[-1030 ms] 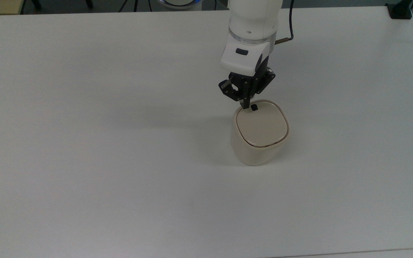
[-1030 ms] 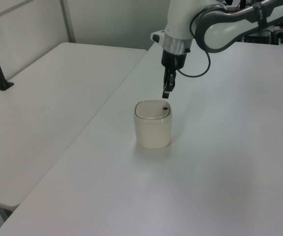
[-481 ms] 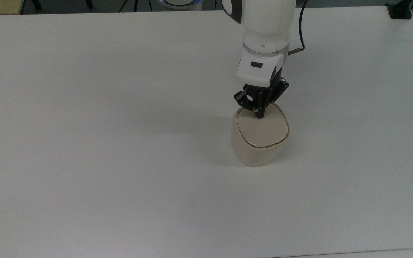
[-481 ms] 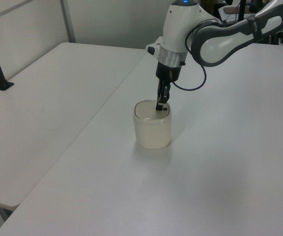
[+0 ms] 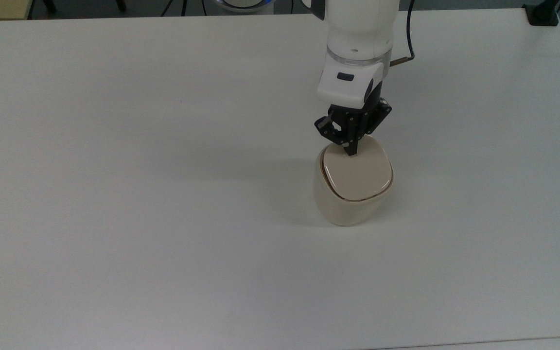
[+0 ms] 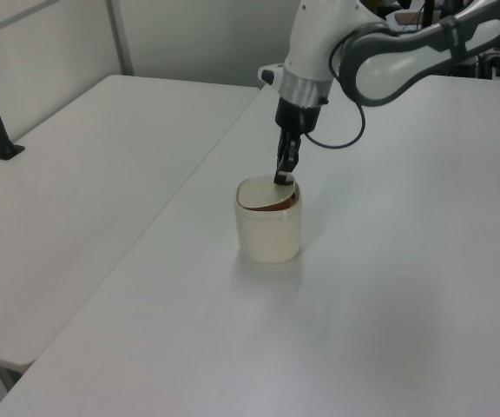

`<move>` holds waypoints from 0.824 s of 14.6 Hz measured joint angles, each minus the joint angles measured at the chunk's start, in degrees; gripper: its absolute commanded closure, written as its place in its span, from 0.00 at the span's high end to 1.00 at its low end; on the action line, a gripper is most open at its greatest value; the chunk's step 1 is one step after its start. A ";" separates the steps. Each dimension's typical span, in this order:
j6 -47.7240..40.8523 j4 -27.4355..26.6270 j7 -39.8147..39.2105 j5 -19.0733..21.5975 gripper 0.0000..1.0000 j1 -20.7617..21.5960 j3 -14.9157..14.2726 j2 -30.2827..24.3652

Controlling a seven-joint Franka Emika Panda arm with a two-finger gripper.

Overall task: Open the trash bin
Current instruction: 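Lift the gripper up and away from the opened lid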

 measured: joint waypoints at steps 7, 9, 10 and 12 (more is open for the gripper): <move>-17.45 2.29 0.23 -0.02 0.00 -5.98 -1.01 -7.09; -20.67 2.29 0.23 -0.02 0.00 -8.17 -1.09 -8.70; -22.07 2.29 0.23 -0.08 0.00 -9.35 -1.13 -9.52; -24.65 2.26 0.23 -0.36 0.00 -11.68 -1.17 -11.06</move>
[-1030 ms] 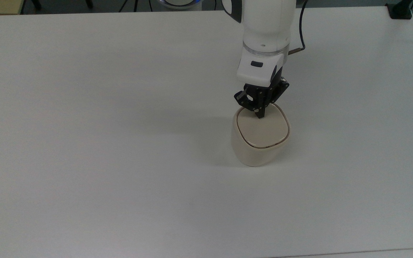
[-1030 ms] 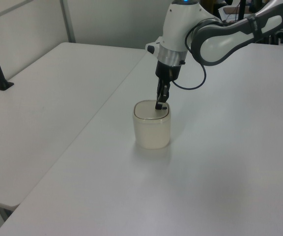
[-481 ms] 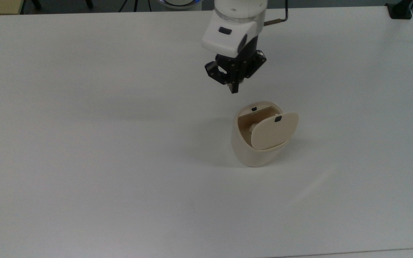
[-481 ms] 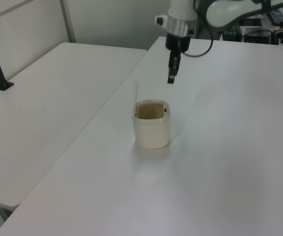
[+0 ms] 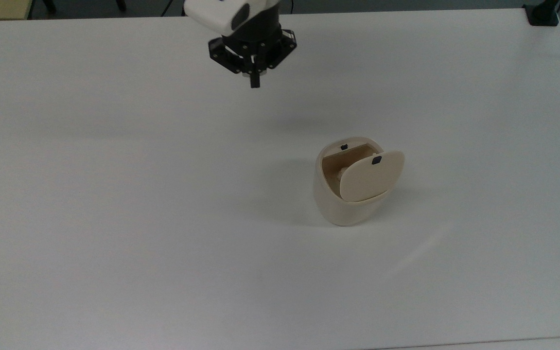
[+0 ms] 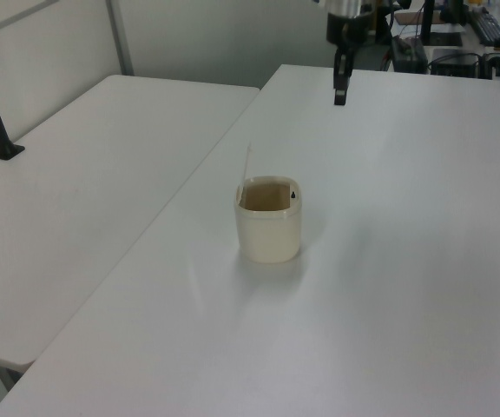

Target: Open the trash bin

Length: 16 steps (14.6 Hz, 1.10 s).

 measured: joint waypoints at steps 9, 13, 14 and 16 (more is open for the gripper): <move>-4.33 -1.14 0.00 -3.73 0.89 -3.25 -0.02 -2.76; -4.43 -1.22 0.00 -4.65 1.00 -3.40 -0.02 -2.79; -4.43 -1.22 0.00 -4.70 1.00 -3.43 -0.05 -2.85; -4.43 -1.22 0.04 -4.72 1.00 -3.51 -0.20 -3.01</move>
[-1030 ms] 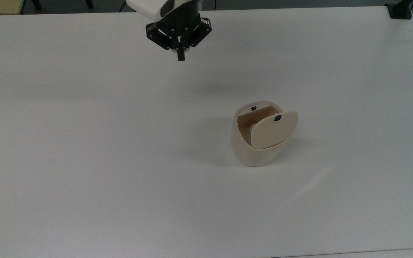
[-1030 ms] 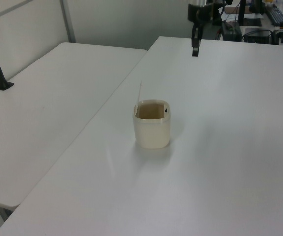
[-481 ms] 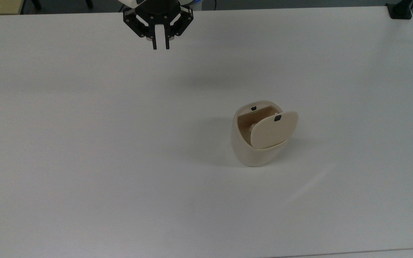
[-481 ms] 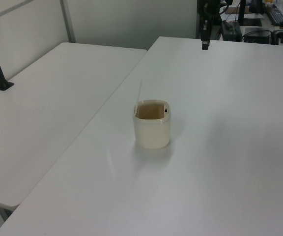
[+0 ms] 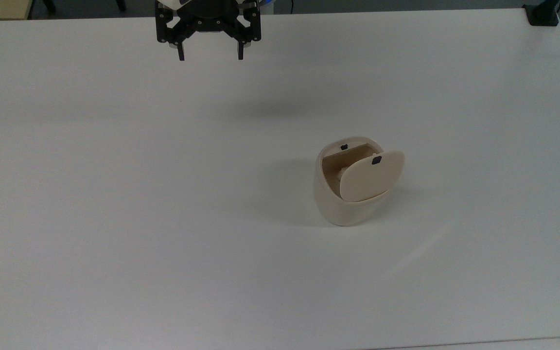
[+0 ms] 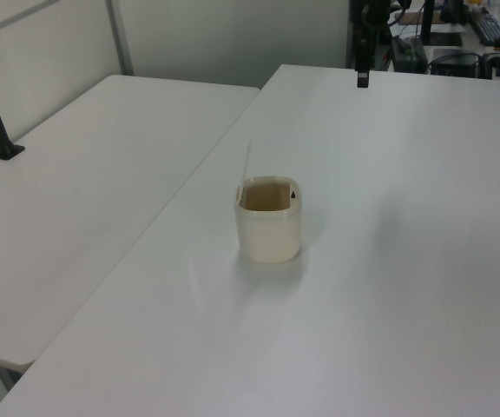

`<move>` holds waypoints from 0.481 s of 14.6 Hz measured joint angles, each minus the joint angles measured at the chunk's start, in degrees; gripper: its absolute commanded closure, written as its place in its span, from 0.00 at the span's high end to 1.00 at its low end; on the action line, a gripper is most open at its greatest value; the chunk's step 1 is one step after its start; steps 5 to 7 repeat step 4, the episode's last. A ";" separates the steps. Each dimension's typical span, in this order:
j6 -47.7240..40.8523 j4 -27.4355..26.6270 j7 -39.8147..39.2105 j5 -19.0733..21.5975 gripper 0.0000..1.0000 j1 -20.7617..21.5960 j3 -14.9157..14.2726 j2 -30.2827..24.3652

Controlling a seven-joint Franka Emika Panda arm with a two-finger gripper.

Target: Open the trash bin

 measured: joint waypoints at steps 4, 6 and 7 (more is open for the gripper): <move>0.00 0.00 0.99 0.00 1.00 -0.02 -0.12 -0.13; 0.00 0.00 0.99 0.00 1.00 -0.02 -0.12 -0.13; 0.00 0.00 0.99 0.00 1.00 -0.02 -0.12 -0.13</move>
